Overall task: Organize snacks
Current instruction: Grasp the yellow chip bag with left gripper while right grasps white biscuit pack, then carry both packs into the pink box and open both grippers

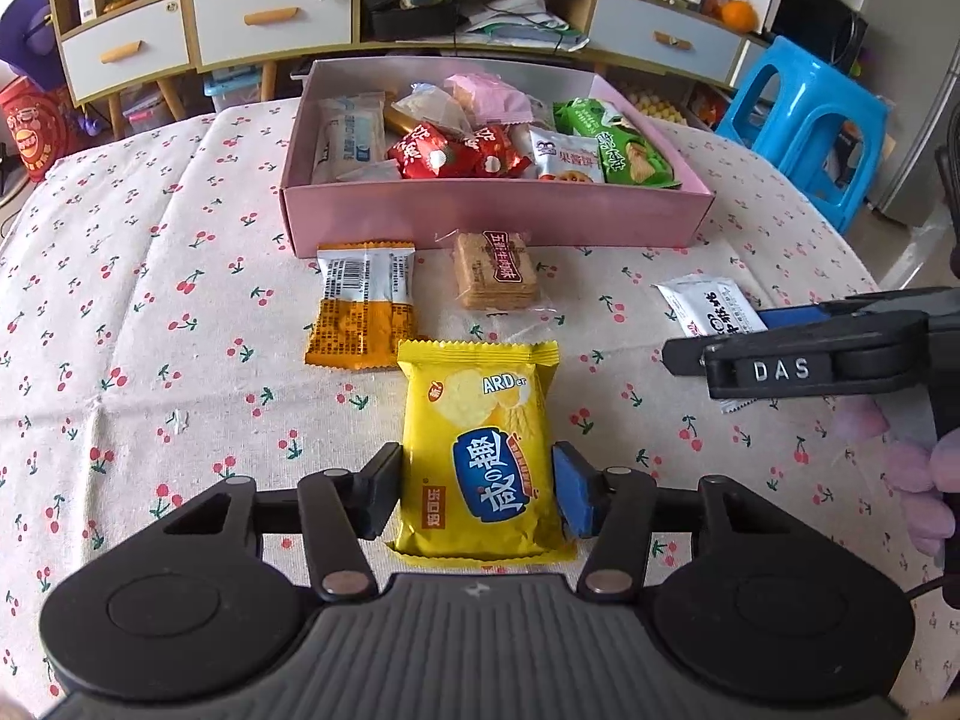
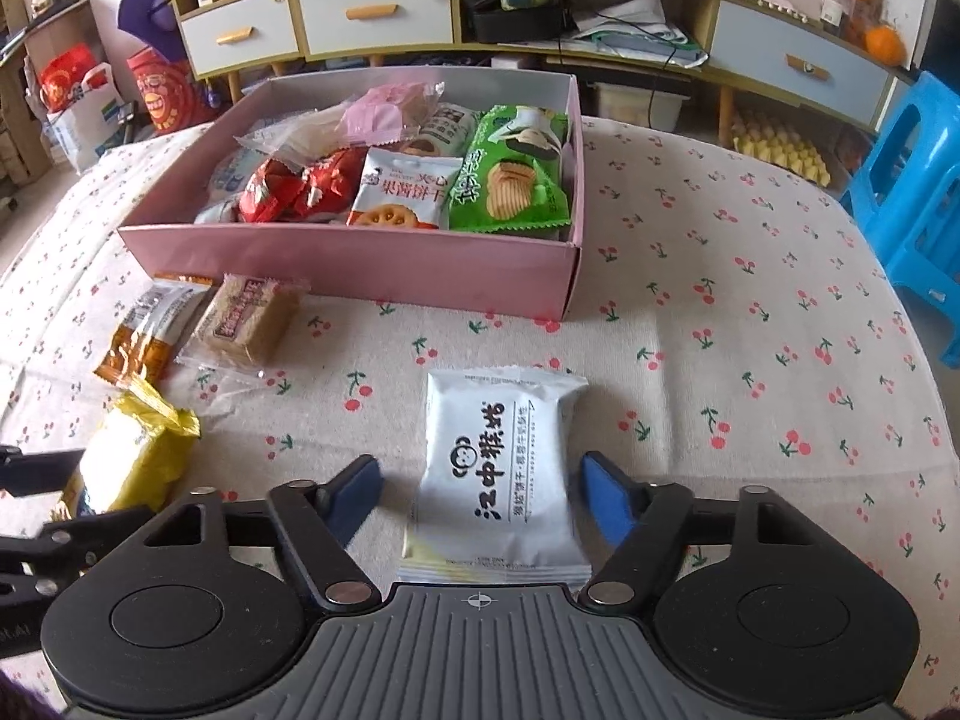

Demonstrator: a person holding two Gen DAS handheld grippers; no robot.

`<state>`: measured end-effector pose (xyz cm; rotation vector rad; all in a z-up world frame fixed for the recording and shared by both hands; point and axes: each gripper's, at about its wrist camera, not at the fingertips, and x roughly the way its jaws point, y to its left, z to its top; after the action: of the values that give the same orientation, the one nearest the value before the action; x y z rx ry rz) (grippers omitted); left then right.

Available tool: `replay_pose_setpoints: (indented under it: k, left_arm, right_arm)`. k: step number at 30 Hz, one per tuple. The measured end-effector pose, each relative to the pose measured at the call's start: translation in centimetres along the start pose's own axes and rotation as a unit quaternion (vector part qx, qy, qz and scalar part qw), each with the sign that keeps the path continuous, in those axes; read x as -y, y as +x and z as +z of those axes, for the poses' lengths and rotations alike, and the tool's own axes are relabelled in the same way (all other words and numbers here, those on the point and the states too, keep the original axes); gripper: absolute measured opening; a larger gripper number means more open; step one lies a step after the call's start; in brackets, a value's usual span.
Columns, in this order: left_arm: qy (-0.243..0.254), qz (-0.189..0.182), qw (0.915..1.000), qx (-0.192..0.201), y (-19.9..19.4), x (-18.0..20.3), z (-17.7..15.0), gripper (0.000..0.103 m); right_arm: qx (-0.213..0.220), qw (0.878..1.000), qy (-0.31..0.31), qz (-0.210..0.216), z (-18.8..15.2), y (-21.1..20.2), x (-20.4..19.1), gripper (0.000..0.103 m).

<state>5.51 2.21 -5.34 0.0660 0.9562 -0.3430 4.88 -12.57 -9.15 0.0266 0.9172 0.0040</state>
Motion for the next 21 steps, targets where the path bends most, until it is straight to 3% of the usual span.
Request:
replay_pose_setpoints:
  k: [4,21]
  left_arm:
    - [0.001,-0.001,1.0,-0.001,-0.1,0.1,0.0,0.049]
    - [-0.025,-0.014,0.9996,-0.001,-0.7,-0.3,0.8,0.048]
  right_arm:
    - [0.008,1.0,0.0,-0.001,0.2,-0.1,-0.2,0.05]
    - [-0.014,0.998,0.058,0.024,1.0,-1.4,0.9,0.047]
